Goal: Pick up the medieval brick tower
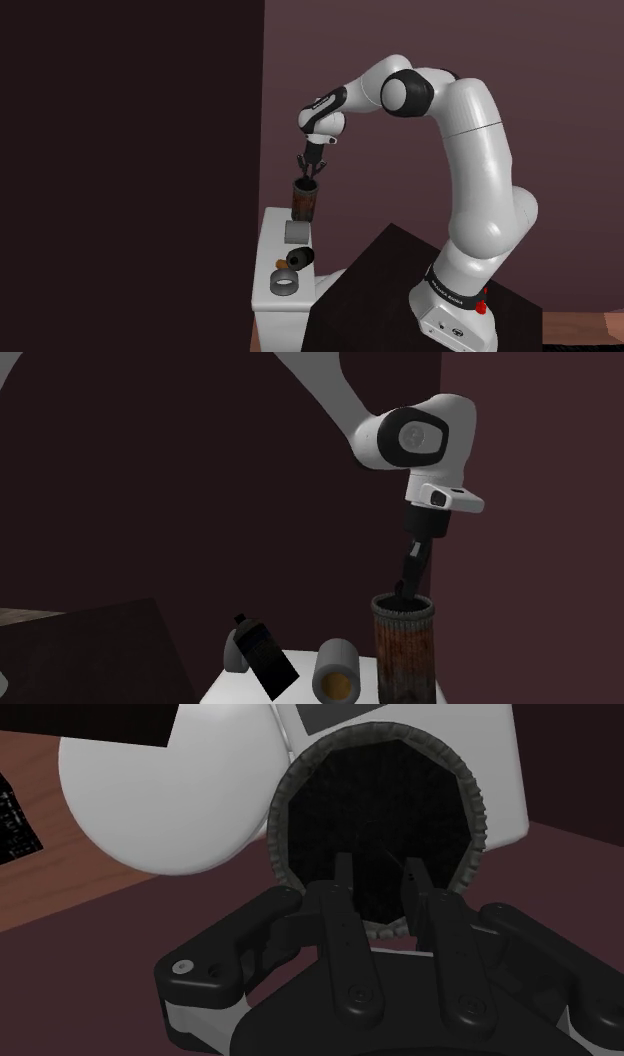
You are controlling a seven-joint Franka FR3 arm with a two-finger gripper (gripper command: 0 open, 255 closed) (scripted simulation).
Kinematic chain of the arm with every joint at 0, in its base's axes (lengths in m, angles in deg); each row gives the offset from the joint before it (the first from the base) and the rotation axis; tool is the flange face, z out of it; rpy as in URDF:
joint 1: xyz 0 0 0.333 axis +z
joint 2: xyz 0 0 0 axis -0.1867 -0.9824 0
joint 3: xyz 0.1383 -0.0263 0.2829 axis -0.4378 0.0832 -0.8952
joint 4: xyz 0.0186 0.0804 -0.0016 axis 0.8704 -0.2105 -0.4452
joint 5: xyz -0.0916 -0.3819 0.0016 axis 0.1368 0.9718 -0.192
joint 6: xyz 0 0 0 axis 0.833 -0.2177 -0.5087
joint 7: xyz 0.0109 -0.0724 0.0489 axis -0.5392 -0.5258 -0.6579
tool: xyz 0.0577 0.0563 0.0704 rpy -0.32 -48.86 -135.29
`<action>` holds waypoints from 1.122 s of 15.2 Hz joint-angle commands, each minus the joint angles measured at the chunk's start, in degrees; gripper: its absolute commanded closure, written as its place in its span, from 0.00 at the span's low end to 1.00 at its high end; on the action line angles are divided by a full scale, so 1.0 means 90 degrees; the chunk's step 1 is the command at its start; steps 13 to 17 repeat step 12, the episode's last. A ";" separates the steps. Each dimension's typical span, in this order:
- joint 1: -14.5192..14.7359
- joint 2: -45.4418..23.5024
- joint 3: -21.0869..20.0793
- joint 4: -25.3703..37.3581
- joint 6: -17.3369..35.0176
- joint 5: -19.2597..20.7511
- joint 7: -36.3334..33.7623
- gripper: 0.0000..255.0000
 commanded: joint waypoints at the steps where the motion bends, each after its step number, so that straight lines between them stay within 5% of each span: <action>1: 0.0003 0.0126 0.0016 -0.0020 -0.0099 0.0020 -0.0014 1.00; 17: 0.0032 0.0597 0.0074 0.0045 -0.0628 0.0118 -0.0130 1.00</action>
